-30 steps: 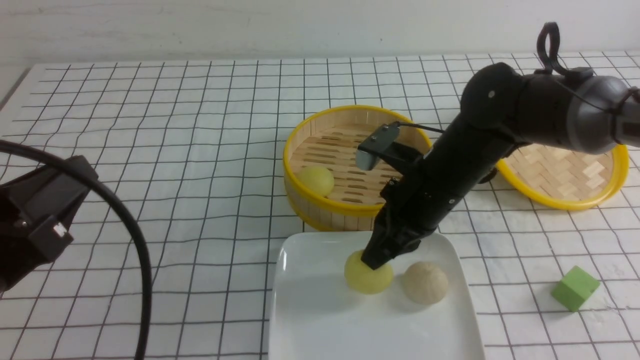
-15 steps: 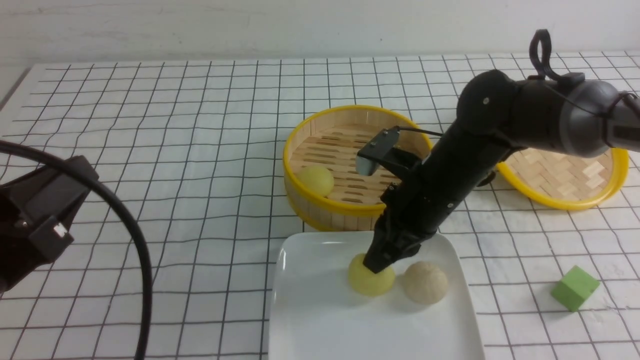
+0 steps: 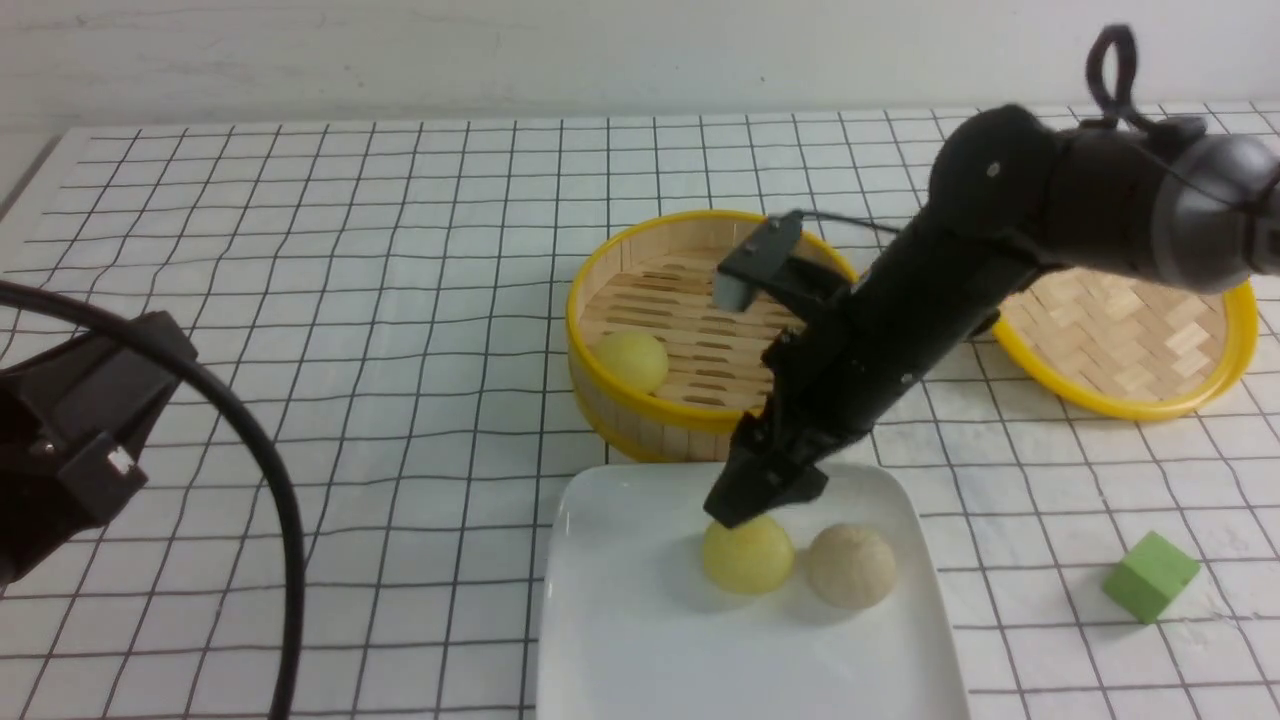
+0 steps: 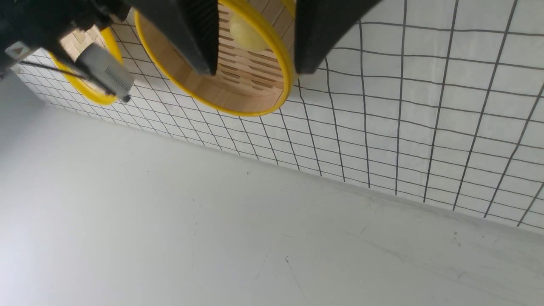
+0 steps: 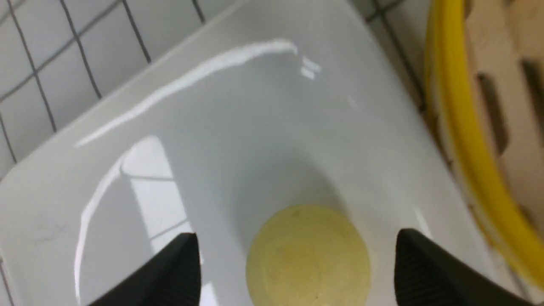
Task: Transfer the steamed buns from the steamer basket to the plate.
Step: Use the right arm to put the steamed stuffed bun into the plate, then use the left arm to grab the steamed stuffed bun that is closest to it
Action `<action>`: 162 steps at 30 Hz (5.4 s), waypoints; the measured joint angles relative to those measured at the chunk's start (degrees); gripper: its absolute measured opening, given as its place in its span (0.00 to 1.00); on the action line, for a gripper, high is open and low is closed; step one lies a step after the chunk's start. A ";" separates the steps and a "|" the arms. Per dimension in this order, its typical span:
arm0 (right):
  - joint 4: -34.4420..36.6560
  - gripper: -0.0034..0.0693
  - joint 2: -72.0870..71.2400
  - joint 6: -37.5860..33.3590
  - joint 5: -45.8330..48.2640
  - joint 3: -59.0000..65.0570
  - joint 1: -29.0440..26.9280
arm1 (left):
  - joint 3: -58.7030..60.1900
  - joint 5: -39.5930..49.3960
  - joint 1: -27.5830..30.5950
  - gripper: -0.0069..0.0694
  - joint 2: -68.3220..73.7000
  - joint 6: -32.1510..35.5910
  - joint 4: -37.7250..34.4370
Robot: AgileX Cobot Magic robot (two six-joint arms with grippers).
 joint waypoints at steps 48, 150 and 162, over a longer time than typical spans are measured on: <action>-34.28 0.81 -41.19 39.96 17.25 -2.30 0.00 | 0.00 0.00 0.00 0.46 0.00 2.79 0.00; -46.03 0.43 -103.13 51.76 -22.95 50.48 -2.27 | -0.79 -8.54 0.00 0.46 5.85 10.17 -3.08; -46.03 0.43 -103.13 51.76 -20.27 51.01 -2.27 | -23.50 -27.16 0.00 0.46 32.40 2.02 0.81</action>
